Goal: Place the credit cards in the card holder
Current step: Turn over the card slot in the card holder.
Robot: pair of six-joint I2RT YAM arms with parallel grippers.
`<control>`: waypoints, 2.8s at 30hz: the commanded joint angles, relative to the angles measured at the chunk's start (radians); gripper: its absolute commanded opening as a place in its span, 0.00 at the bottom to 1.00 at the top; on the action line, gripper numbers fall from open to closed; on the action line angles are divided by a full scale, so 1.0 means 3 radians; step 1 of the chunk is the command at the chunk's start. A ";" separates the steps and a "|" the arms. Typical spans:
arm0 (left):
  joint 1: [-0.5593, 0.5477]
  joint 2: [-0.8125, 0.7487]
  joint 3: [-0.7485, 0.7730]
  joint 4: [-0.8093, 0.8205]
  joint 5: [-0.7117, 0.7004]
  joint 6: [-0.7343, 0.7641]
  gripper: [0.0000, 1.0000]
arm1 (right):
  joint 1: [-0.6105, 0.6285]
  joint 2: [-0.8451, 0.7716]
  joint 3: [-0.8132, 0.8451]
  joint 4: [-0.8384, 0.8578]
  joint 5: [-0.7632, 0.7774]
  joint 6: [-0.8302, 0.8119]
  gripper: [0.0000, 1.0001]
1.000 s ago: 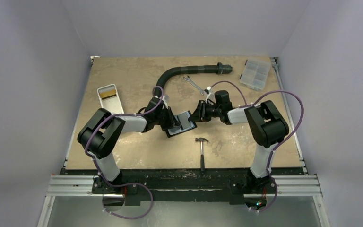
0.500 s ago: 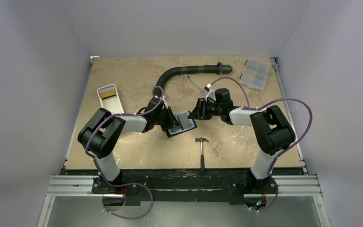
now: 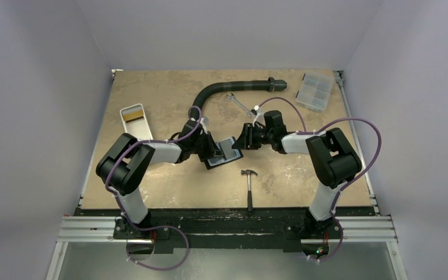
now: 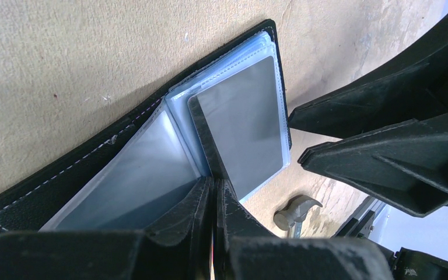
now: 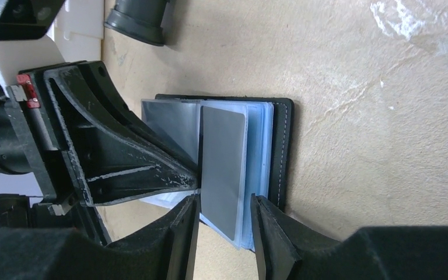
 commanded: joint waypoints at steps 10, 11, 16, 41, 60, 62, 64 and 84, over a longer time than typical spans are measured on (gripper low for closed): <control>-0.0033 0.0149 -0.0108 -0.0136 -0.0139 0.0073 0.00 | 0.0065 0.0103 0.0057 0.0082 -0.0116 0.0005 0.38; -0.0033 0.0148 -0.0112 -0.0139 -0.0140 0.0074 0.00 | 0.0068 0.0089 0.0049 0.0092 -0.0118 0.0010 0.37; -0.0032 0.0153 -0.0112 -0.0139 -0.0144 0.0071 0.00 | 0.0086 -0.0017 0.0022 0.0099 -0.0097 -0.0012 0.37; -0.0033 0.0163 -0.0115 -0.0129 -0.0145 0.0072 0.00 | 0.0102 -0.0060 0.0046 -0.0042 0.0063 -0.0098 0.40; -0.0033 0.0130 -0.0128 -0.0125 -0.0145 0.0079 0.00 | 0.0181 -0.0132 0.0034 0.0032 -0.0016 -0.0084 0.30; -0.0033 0.0098 -0.0132 -0.0138 -0.0152 0.0091 0.06 | 0.0206 -0.0180 0.0024 0.0065 -0.0051 -0.0071 0.31; -0.0032 0.0039 -0.0140 -0.0159 -0.0160 0.0091 0.18 | 0.0225 -0.0188 0.0031 0.0080 -0.0073 -0.0059 0.33; 0.0656 -0.1818 -0.0324 -0.1333 0.0130 0.0381 0.63 | 0.0742 0.0066 0.0491 -0.0051 0.0007 0.0081 0.45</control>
